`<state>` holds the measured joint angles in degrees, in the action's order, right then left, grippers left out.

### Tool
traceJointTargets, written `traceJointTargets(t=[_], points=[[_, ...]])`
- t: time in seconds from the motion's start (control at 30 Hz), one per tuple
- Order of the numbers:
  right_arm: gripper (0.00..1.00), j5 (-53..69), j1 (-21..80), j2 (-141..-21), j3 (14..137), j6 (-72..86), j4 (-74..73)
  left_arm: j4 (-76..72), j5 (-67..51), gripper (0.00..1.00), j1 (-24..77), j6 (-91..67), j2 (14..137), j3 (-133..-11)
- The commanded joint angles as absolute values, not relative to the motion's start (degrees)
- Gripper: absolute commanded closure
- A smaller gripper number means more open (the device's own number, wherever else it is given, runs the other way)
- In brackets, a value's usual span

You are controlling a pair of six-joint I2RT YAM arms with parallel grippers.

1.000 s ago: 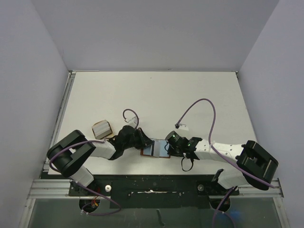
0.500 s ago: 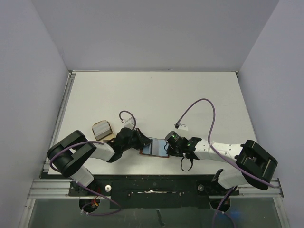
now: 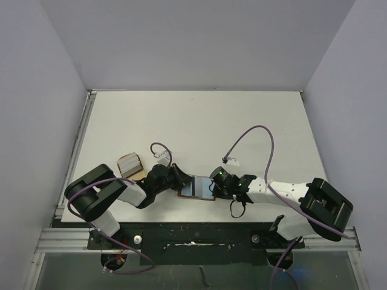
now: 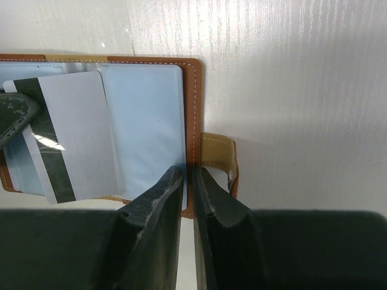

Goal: Put the credit cards into the card holder
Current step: Insert the credit card into the card holder.

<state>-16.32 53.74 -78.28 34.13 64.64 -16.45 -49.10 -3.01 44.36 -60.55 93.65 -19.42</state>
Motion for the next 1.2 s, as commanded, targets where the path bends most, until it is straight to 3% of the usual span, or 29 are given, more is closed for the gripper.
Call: traceJointTargets(t=[0.0, 0.77, 0.93, 1.17], points=[[0.87, -15.9, 54.5, -80.7, 33.5, 65.1, -17.1, -53.8, -2.0, 1.0, 45.4, -59.3, 93.8, -18.5], [0.87, -15.7, 54.5, -80.9, 34.0, 65.2, -17.1, -52.4, -2.4, 1.0, 46.6, -57.4, 93.3, -19.2], [0.87, -15.7, 54.5, -80.5, 34.6, 65.0, -17.4, -47.3, -1.9, 0.84, 46.5, -55.4, 91.6, -21.3], [0.87, -15.7, 54.5, -80.4, 34.1, 65.2, -17.2, -40.3, 0.2, 0.76, 46.6, -54.1, 87.9, -22.3]])
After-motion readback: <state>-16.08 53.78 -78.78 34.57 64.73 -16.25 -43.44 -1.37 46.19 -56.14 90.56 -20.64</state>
